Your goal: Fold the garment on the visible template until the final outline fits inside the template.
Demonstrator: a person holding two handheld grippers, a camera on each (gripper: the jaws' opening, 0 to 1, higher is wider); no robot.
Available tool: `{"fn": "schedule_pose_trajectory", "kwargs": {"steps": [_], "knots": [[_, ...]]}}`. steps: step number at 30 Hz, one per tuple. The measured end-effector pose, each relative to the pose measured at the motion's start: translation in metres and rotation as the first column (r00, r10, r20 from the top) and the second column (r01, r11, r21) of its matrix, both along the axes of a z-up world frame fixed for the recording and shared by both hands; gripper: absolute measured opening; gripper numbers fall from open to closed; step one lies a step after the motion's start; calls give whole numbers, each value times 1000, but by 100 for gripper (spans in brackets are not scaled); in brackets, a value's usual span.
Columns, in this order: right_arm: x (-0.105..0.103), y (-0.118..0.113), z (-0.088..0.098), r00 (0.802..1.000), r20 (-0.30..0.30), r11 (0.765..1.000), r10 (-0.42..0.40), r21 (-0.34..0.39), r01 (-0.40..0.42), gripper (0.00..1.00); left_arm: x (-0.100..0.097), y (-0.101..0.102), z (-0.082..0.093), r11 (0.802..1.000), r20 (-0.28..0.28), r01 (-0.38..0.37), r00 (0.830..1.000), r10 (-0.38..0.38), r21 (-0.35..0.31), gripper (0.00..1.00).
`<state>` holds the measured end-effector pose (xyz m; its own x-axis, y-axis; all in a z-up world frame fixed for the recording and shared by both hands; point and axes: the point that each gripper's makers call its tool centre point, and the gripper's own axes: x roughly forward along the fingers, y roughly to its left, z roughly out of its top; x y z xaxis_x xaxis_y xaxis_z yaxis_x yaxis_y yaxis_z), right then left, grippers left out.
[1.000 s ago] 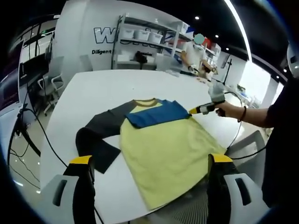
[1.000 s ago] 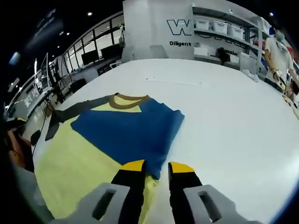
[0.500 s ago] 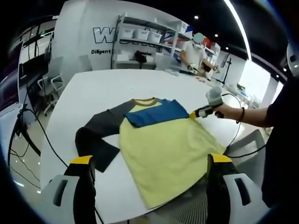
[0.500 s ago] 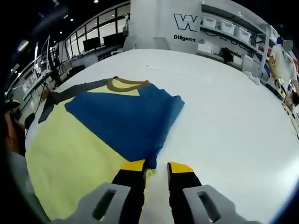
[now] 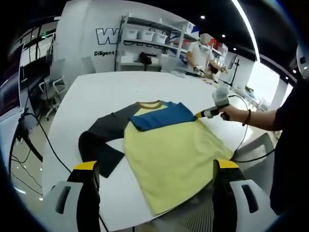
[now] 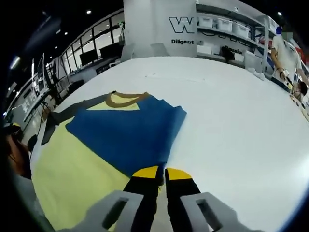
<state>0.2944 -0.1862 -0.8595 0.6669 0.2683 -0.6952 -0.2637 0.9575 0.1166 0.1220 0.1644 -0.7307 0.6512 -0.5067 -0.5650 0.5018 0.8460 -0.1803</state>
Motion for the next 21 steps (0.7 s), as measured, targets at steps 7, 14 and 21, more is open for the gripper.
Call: {"fn": "schedule_pose_trajectory", "kwargs": {"steps": [7, 14, 21], "knots": [[2, 0, 0, 999, 39, 999, 7, -48, -5, 0, 2, 0, 0, 1000, 0, 2, 1000, -2, 2, 93], [-4, -5, 2, 980, 36, 978, -197, 76, 194, 0, 2, 2, -4, 1000, -11, 1, 1000, -1, 18, 92], [-7, -7, -1, 927, -29, 897, -375, 242, 370, 0, 5, 1, -1, 1000, 0, 2, 1000, -2, 12, 92]]}}
